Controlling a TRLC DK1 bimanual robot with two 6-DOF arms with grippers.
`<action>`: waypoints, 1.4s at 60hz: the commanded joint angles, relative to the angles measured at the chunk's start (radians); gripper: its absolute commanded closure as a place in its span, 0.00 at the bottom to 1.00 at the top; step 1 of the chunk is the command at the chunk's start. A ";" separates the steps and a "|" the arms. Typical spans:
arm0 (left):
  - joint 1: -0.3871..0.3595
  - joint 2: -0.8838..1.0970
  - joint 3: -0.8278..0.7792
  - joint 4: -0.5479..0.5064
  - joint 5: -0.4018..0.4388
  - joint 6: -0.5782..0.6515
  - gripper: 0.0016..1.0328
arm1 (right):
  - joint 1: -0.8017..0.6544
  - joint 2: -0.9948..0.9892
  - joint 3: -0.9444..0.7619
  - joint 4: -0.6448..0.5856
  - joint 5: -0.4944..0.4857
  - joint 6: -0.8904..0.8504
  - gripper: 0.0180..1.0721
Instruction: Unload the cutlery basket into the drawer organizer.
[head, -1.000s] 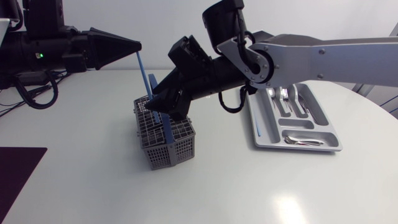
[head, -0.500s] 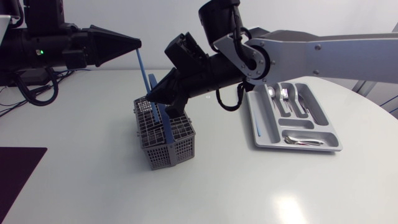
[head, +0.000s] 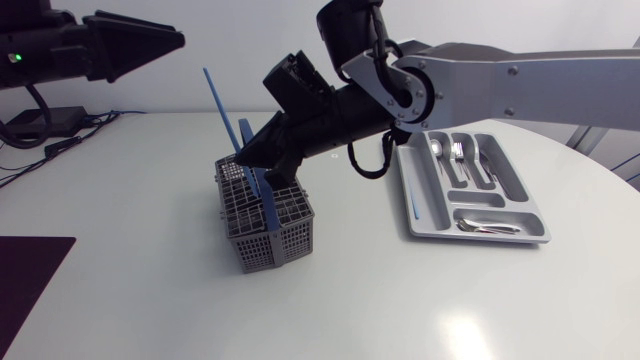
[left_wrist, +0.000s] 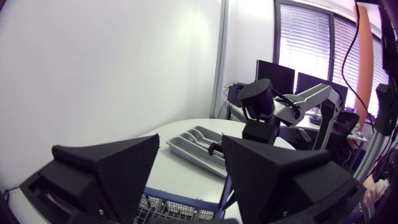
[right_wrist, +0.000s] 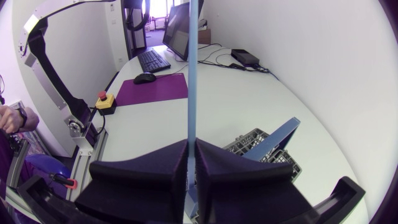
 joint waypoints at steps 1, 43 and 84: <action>0.051 -0.005 0.040 0.005 0.043 -0.032 0.11 | 0.007 -0.020 -0.019 -0.011 -0.010 0.017 0.95; -0.142 0.189 -0.156 -0.228 -0.189 0.393 0.87 | -0.397 -0.189 -0.139 -0.037 -0.344 0.185 0.95; -0.334 0.379 -0.216 -0.281 -0.491 0.511 0.88 | -0.678 -0.186 -0.214 -0.172 -0.341 0.101 0.95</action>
